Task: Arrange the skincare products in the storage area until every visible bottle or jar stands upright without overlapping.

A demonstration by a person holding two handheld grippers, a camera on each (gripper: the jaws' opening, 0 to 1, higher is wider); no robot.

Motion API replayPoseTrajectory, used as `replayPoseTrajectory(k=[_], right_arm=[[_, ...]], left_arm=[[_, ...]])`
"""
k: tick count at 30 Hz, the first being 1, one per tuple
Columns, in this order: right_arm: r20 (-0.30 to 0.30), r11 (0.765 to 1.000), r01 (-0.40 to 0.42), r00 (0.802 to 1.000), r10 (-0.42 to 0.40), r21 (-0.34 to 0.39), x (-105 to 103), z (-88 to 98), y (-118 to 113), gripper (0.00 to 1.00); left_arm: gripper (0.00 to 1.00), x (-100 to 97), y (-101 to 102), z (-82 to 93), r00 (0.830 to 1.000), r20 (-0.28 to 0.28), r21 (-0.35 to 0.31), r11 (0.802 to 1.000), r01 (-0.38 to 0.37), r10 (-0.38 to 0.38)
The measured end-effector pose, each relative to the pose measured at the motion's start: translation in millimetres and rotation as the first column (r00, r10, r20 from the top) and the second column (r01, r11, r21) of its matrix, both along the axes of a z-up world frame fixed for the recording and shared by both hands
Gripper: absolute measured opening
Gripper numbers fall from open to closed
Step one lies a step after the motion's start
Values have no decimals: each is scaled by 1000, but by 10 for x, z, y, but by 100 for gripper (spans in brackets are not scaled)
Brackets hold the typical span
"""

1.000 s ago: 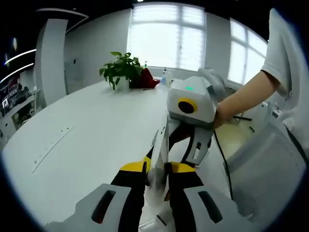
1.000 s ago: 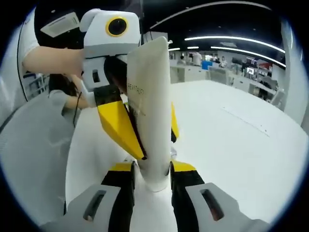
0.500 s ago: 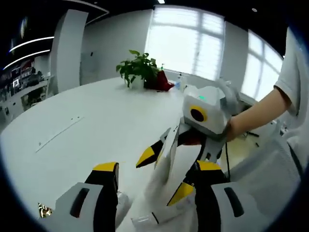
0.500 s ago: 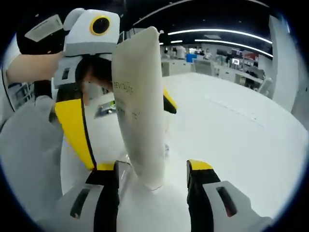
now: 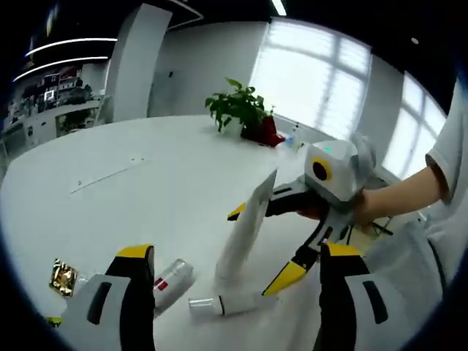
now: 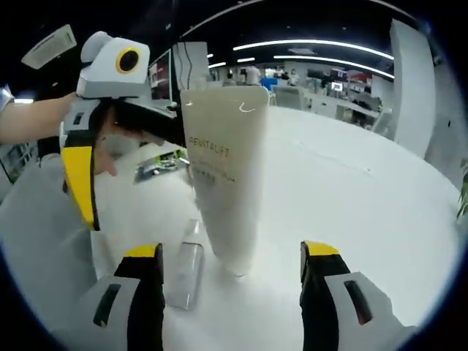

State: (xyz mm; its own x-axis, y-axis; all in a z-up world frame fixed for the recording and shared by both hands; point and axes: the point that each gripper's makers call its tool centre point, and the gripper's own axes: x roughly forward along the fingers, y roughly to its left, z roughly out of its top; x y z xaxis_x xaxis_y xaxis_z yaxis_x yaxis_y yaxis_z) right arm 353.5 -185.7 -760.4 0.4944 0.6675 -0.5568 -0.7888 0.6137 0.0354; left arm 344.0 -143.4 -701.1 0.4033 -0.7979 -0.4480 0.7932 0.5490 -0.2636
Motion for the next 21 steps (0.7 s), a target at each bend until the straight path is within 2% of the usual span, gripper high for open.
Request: replayPoseTrajectory(k=[4,7,8,12,14,15,21], right_arm=[[-5,1000,13,1000,-13,8,-112,49,-43,78],[-11,1000,27,1000,-27,16,-163,70,-84,79],[-12,999,30,999,-30,20,-180,77,-94,79],[-20,999,41,999,-40,31,-282,113,-120,79],[-24,999,48,999,-47,26,-349,142,-143,79],[-27,998,49,998,-49,25,-388,137,-155,80],[-42,997,69,997,-68,29,-577,167,-208,81]], left_arm=[[95,-68,136,18,999,-15,-26,998,-51,50],[99,-77,242,72,995,18,-53,994,-94,95],[99,-78,298,80,992,40,-49,992,-116,118],[99,-159,418,35,986,66,-20,988,-155,156],[99,-224,502,-28,983,55,14,984,-175,174],[99,-278,538,-57,983,34,17,983,-181,180],[99,-506,767,-119,976,8,48,974,-220,220]])
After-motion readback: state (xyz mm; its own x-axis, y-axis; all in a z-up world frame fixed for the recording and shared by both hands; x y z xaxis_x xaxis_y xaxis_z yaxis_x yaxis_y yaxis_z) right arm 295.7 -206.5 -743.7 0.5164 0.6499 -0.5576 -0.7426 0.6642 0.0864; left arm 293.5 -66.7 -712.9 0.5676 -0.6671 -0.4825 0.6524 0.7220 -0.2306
